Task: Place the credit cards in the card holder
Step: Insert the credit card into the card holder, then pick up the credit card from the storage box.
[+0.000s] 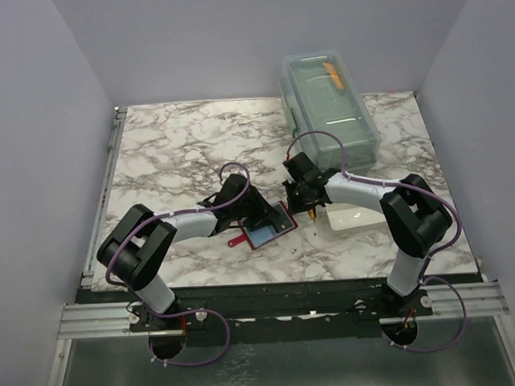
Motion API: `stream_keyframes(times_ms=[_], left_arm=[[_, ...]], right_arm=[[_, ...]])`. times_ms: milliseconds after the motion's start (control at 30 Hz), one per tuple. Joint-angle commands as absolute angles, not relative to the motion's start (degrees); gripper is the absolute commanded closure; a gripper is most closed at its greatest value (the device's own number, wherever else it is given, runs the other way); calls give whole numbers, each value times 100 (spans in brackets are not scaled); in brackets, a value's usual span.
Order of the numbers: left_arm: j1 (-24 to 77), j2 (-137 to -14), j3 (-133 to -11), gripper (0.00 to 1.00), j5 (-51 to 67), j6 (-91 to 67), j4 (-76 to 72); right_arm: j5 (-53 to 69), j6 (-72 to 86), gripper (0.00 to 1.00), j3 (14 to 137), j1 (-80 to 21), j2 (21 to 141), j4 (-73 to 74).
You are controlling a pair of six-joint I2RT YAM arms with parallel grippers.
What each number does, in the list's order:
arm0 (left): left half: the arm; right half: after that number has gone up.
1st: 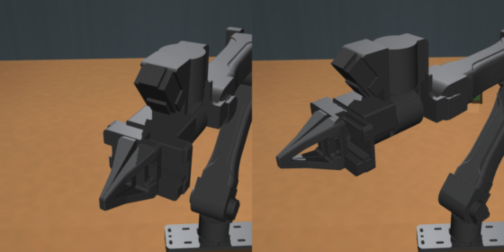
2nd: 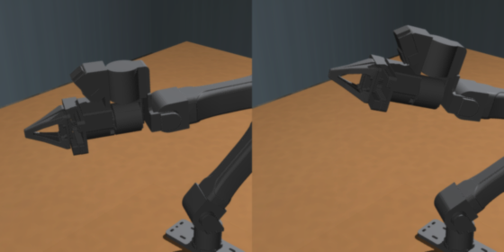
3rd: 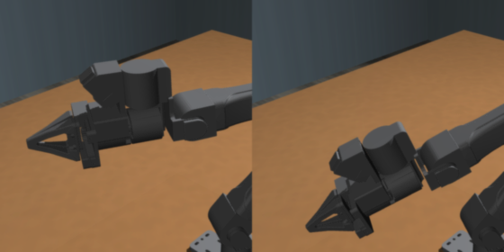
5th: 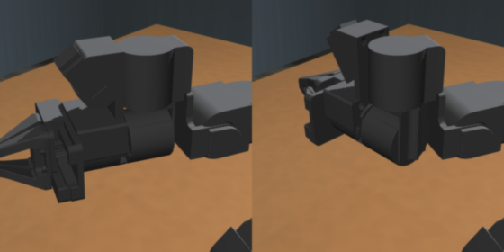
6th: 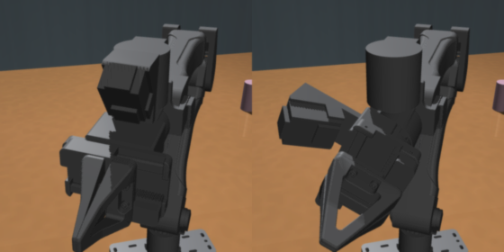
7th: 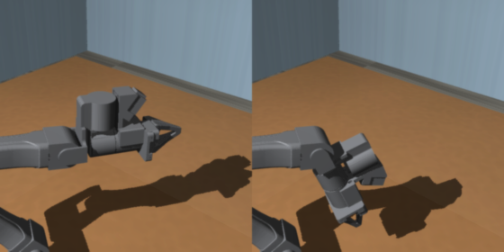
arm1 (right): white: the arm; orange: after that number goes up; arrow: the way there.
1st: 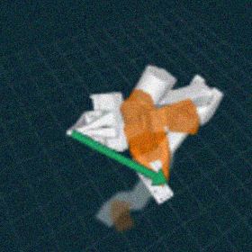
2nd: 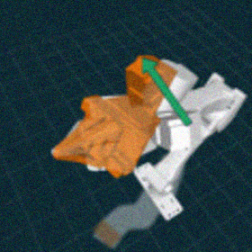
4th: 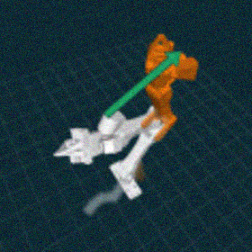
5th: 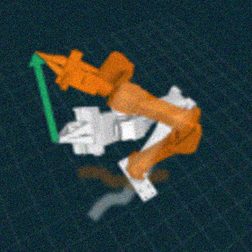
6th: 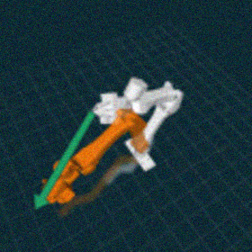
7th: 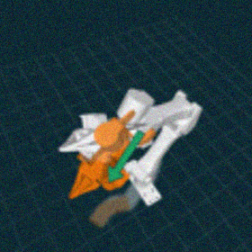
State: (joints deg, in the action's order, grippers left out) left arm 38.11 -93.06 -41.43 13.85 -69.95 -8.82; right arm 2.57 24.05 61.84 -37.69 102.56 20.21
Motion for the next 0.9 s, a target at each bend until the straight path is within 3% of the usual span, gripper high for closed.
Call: stream_keyframes(times_ms=[0,200,433,767,867], left_arm=[[3872,-9461,-4174,53,1722,-7048,-1263],[3879,-9628,-4260,50,1414,-7046,-1287],[3613,-8931,-4066,38,1449,-6591,-326],[3186,-7723,-4229,31,1765,-5580,900],[3004,-7535,-4662,25,2365,-5058,1151]], right_arm=[[677,2616,100,6016,-3888,10110,2033],[949,2873,100,6003,-3990,10066,1894],[-214,2492,98,6408,-3951,9885,2567],[-584,1678,87,7588,-3912,9385,3706],[-1120,1594,77,7595,-3861,8805,4011]])
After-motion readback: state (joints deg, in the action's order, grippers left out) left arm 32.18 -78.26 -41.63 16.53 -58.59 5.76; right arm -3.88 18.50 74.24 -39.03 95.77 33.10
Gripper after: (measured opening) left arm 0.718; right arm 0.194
